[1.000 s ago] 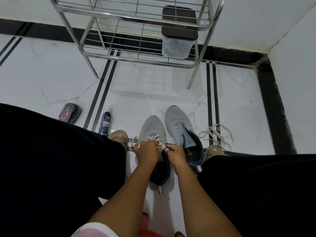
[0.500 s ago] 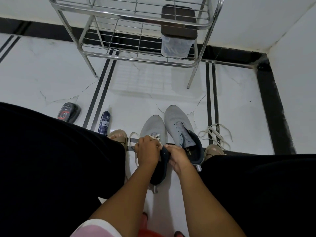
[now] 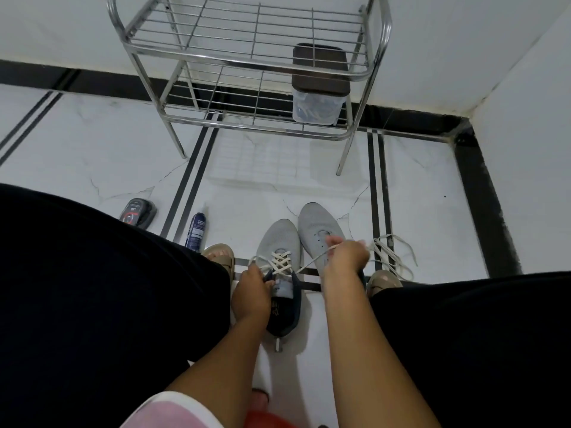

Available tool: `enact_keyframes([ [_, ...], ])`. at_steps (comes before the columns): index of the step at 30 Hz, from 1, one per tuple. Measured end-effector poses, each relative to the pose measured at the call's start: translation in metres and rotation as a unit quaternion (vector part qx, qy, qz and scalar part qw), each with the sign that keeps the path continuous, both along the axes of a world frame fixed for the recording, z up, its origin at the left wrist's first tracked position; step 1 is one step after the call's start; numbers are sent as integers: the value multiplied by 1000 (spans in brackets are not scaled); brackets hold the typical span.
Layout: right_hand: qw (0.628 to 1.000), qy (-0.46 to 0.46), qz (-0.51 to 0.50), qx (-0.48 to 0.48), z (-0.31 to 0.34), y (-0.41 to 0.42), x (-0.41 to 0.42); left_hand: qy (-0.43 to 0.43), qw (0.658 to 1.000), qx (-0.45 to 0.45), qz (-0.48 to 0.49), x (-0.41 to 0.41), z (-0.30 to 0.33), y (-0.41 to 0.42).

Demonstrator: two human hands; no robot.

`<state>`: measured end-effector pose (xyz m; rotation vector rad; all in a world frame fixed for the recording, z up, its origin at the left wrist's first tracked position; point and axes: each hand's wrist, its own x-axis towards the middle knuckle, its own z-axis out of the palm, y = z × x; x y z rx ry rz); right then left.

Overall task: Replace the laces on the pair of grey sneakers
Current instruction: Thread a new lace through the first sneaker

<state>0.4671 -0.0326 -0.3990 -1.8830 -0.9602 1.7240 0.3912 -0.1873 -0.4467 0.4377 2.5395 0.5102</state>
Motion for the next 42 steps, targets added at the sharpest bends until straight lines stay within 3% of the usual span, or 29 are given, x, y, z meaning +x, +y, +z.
enact_keyframes([
  [2, 981, 10, -168, 94, 40, 30, 1, -5, 1000, 0, -3, -1, 1, -1],
  [3, 955, 9, -238, 179, 62, 36, 1, -9, 1000, 1, -4, -1, 1, -2],
  [4, 931, -33, -239, 274, 80, 32, 0, -13, 1000, 3, -5, -1, 0, -2],
  [6, 925, -115, -78, 353, 81, 19, -7, -24, 1000, 8, -2, -2, -2, -2],
  [8, 913, -198, 163, 316, 50, 3, -11, -35, 999, 11, 4, -2, -4, -2],
  [10, 862, -254, 371, 233, 8, -16, -12, -42, 999, 13, 6, -2, -4, -2],
  [12, 821, -272, 471, 175, -22, -39, -9, -42, 999, 19, 13, -2, -4, -2],
  [22, 831, -284, 452, 153, -43, -54, -4, -110, 992, 30, 56, -16, -20, -1],
  [29, 823, -408, 378, 113, -37, -51, 9, -95, 993, -19, 74, -21, -16, 3],
  [36, 797, -315, 484, 178, -39, -56, 0, -92, 995, 3, 26, -18, -16, 0],
  [42, 801, -364, 455, 137, -36, -58, 1, -83, 996, -11, 43, -19, -14, 2],
])
